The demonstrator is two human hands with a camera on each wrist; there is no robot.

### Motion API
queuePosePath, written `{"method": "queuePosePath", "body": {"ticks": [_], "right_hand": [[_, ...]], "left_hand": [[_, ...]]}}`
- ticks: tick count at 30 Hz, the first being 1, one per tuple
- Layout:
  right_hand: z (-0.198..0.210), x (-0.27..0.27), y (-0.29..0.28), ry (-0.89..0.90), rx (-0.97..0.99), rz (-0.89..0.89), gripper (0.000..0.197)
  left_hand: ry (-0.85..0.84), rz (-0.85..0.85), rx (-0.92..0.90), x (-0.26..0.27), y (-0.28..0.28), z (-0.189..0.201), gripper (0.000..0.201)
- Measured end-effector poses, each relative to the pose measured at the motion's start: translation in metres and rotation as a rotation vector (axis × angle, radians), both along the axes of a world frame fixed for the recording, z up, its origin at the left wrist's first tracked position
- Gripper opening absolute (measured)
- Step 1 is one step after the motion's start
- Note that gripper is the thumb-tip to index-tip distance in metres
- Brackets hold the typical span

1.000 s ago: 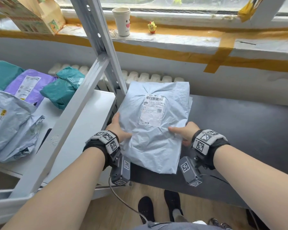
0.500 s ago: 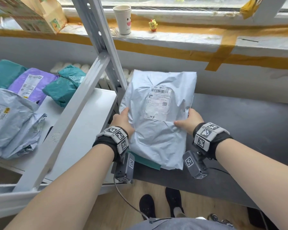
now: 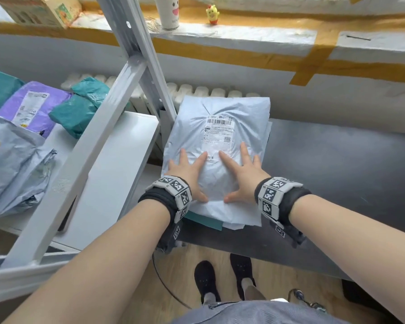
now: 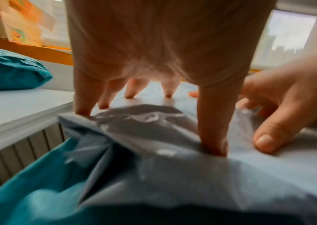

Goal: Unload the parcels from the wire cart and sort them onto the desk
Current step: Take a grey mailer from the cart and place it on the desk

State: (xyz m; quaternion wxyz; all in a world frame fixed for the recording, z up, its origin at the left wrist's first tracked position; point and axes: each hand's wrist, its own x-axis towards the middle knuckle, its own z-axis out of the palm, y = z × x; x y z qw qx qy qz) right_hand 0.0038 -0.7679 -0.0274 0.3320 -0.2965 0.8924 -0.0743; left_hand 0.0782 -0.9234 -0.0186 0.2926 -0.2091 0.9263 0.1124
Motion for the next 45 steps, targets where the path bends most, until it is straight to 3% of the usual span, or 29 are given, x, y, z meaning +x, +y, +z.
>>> {"method": "queuePosePath", "body": {"ticks": [6,13,22,26,33,38,45], "right_hand": [[-0.020,0.008,-0.004,0.064,0.032,0.055,0.116],[-0.028,0.005,-0.004,0.056,0.050,0.065,0.115],[0.001,0.010,0.006,0.044,0.045,-0.069,0.098],[0.019,0.026,0.017,0.085,0.017,-0.167,0.082],[0.059,0.060,0.057,0.190,-0.101,-0.369,0.056],[0.078,0.074,0.112,0.294,-0.064,-0.531,0.060],[0.104,0.097,0.231,0.390,-0.073,-0.779,0.057]], "left_hand": [[-0.031,0.004,-0.020,0.007,0.002,-0.026,0.125],[-0.059,-0.002,0.007,0.003,-0.001,-0.029,0.122],[-0.109,-0.034,-0.026,0.000,0.001,-0.002,0.124],[-0.034,-0.081,-0.073,0.003,0.007,0.017,0.111],[0.316,-0.402,-0.076,-0.008,0.050,0.044,0.074],[0.390,-0.674,-0.029,-0.011,0.109,0.069,0.060],[0.434,-0.830,0.033,-0.018,0.226,0.105,0.059]]}}
